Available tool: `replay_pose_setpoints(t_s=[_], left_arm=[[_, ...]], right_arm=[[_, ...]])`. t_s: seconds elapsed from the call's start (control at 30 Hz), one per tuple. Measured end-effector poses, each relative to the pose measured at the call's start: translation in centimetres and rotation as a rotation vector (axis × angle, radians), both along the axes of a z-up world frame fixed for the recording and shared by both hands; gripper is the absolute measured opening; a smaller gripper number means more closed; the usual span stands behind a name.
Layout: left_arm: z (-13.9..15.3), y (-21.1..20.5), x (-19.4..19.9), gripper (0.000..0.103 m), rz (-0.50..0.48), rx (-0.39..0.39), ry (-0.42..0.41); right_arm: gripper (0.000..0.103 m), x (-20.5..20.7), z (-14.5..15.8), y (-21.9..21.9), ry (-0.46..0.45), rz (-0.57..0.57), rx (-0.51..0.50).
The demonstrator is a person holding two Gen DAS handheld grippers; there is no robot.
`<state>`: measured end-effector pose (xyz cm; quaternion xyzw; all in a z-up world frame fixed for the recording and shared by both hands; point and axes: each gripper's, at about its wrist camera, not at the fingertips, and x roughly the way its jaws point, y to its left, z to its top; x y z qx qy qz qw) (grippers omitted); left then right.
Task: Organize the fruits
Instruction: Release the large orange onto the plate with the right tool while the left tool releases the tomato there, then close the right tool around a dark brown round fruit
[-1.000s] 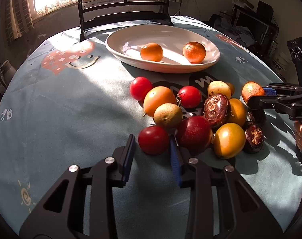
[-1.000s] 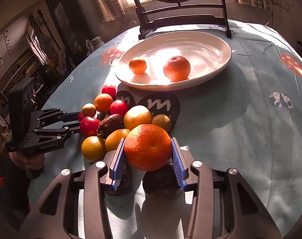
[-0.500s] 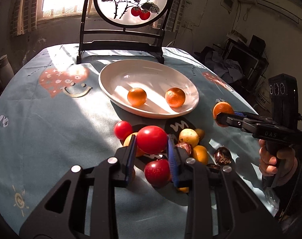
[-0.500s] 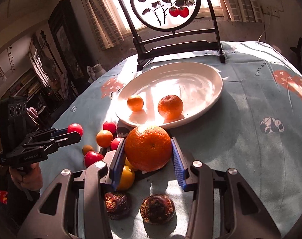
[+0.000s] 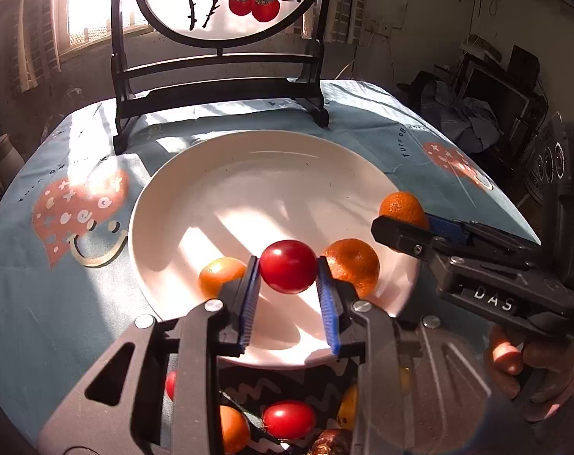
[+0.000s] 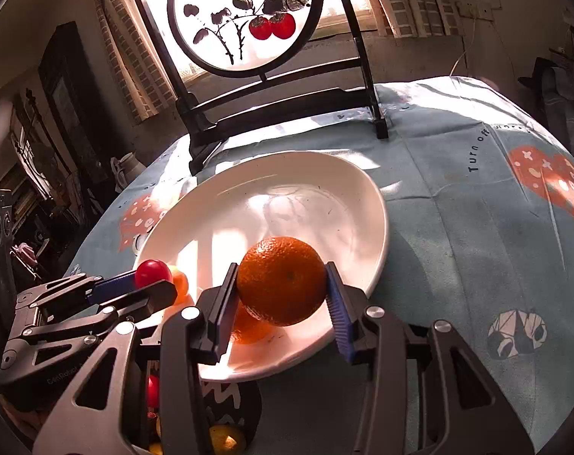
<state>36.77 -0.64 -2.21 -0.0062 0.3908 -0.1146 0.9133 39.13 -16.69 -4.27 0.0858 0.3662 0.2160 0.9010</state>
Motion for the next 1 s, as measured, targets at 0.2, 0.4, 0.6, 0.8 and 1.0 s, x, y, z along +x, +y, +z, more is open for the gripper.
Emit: replay_pose_setpoints(t_s=[0.2, 0.4, 0.6, 0.8, 1.0], left_arm=[[1.3, 1.2, -1.3, 0.077, 0.051, -0.010, -0.041], [3.3, 4.3, -5.9, 0.097, 0.147, -0.017, -0.131], [1.4, 8.6, -9.0, 0.097, 0.342, 0.045, -0.132], [0.9, 12.1, -9.6, 0.097, 0.361, -0.142, -0.050], [0.5, 11.5, -9.6, 0.097, 0.373, -0.101, -0.035]], right_arm=[[0.062, -0.5, 0.8, 0.1, -0.038, -0.016, -0.027], [0.062, -4.6, 3.1, -0.9, -0.066, 0.028, 0.018], [0.063, -9.1, 1.9, 0.7, -0.015, 0.178, -0.035], [0.064, -11.6, 0.5, 1.4, 0.002, 0.253, -0.149], [0.064, -11.5, -0.6, 0.5, 0.057, 0.212, -0.212]])
